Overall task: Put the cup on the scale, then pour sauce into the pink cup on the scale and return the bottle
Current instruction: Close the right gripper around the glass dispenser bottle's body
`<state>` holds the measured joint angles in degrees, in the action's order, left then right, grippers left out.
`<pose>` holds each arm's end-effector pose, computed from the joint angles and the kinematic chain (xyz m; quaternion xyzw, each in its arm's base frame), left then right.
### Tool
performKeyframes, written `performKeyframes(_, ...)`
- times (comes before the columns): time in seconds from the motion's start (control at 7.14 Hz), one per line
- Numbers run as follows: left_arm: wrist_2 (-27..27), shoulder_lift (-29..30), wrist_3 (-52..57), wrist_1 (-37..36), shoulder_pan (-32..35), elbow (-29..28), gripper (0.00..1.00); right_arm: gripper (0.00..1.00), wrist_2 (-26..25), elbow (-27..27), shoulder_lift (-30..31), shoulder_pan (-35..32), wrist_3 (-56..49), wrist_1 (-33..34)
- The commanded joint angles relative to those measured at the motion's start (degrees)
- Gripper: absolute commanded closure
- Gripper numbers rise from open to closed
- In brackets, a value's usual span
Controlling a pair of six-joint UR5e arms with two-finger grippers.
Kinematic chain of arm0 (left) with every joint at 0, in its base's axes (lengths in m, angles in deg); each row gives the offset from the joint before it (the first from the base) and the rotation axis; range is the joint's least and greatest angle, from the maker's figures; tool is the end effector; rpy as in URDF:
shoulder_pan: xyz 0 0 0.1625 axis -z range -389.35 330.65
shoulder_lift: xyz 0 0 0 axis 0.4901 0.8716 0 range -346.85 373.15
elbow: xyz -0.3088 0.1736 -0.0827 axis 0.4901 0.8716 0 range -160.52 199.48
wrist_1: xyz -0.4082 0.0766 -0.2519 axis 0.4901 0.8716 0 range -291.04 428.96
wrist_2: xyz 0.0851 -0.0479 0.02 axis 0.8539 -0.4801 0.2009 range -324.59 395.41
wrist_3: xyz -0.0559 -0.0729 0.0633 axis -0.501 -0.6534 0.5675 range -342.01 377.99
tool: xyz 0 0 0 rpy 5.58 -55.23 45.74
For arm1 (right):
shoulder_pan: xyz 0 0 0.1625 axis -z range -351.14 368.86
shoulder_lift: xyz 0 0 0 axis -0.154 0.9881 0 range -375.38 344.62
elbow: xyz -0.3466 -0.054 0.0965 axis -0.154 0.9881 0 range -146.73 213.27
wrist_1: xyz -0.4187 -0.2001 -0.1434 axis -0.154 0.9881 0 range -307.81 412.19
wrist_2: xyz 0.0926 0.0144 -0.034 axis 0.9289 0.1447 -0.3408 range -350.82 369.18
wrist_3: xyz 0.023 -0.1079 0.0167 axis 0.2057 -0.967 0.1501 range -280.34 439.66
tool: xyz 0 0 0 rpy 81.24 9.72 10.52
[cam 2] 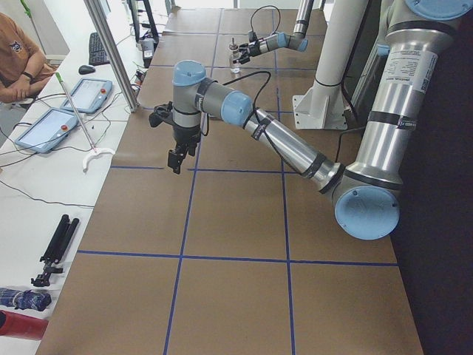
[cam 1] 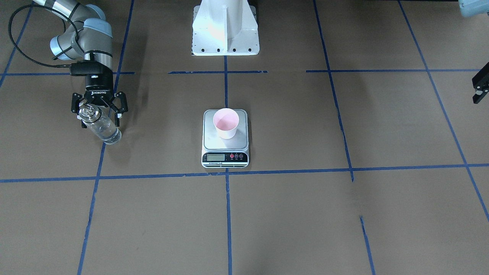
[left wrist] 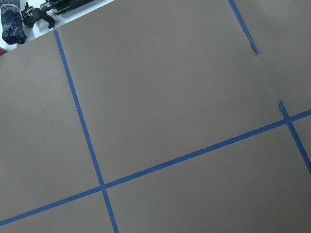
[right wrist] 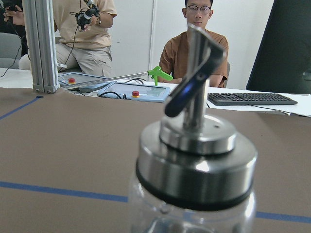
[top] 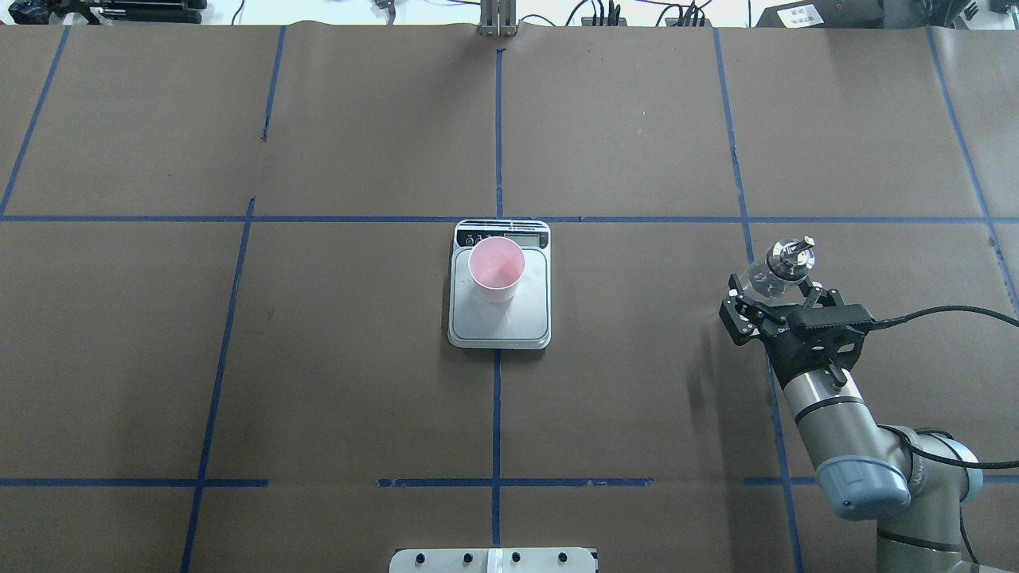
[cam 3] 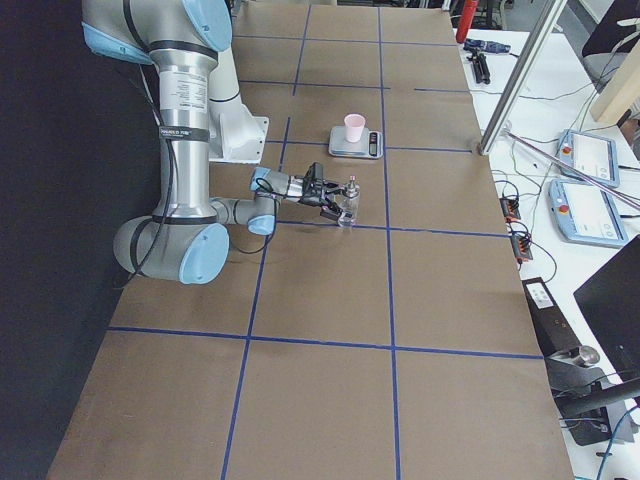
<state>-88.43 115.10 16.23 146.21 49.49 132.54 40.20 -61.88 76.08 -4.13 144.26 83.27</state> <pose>0.0434 -0.5880 0.2984 0.1514 0.3045 0.1330 0.9310 -0.4882 -0.3475 0.4341 0.5459 -0.2887 0.1739 0.7670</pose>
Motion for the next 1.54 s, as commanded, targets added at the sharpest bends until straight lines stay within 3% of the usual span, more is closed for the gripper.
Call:
performKeyframes(0.0, 0.00, 0.00, 0.00, 0.00, 0.00, 0.23, 0.00, 0.00, 0.09, 0.74, -0.49, -0.37, -0.53, 0.03)
performKeyframes(0.98, 0.09, 0.17, -0.09, -0.44, -0.18, 1.11, 0.00, 0.01, 1.50, 1.54, -1.90, -2.13, -0.88, -0.05)
performKeyframes(1.26, 0.09, 0.09, -0.09, -0.44, -0.18, 1.02, 0.00, 0.91, 1.59, 1.97, -2.43, -2.31, -0.97, -0.14)
performKeyframes(1.4, 0.09, 0.09, -0.09, -0.44, -0.18, 1.02, 0.00, 1.00, 2.11, 2.07, -2.43, -2.49, -1.06, -0.40)
